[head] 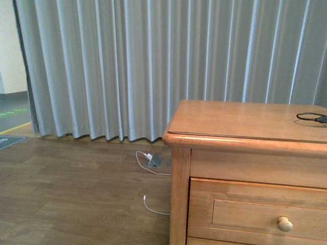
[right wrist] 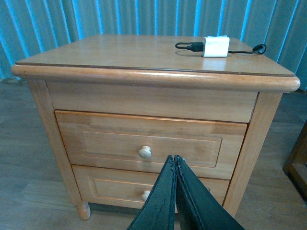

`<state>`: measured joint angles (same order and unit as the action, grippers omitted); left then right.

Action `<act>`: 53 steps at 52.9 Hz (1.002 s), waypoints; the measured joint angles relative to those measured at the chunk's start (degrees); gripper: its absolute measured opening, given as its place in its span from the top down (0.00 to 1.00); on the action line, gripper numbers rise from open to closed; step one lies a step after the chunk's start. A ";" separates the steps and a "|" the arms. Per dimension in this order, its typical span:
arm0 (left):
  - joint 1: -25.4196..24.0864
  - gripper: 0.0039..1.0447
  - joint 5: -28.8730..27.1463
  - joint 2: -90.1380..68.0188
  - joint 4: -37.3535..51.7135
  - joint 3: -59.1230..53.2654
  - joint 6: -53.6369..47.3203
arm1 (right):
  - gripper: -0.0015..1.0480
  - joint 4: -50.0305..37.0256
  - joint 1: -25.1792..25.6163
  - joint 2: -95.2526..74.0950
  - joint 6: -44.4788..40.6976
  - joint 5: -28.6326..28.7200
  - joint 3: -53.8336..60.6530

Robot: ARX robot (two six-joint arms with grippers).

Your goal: Place pink marker in drawer with both arms

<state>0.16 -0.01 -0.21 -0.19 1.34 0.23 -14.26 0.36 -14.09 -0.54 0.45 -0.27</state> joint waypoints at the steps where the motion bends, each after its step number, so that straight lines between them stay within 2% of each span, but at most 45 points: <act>1: 0.00 0.06 0.00 0.00 0.00 0.00 0.00 | 0.98 0.35 -0.07 0.33 0.00 -0.09 0.00; 13: 0.00 0.06 -0.02 0.00 0.00 0.00 0.00 | 0.98 4.66 -0.15 4.63 -0.02 -0.39 -0.02; 19: 0.00 0.06 -0.04 0.00 0.00 0.00 0.00 | 0.98 13.75 -0.17 12.22 -0.02 -0.39 -0.07; 50: 0.00 0.06 -0.02 0.00 0.00 0.00 0.00 | 0.98 14.23 -0.17 13.84 -0.02 -0.39 -0.07; 53: 0.00 0.06 -0.02 0.00 0.00 0.00 0.00 | 0.92 14.23 -0.17 13.84 -0.04 -0.39 -0.07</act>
<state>0.16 -0.03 -0.21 -0.19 1.34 0.23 -0.03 0.19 -0.25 -0.58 0.05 -0.34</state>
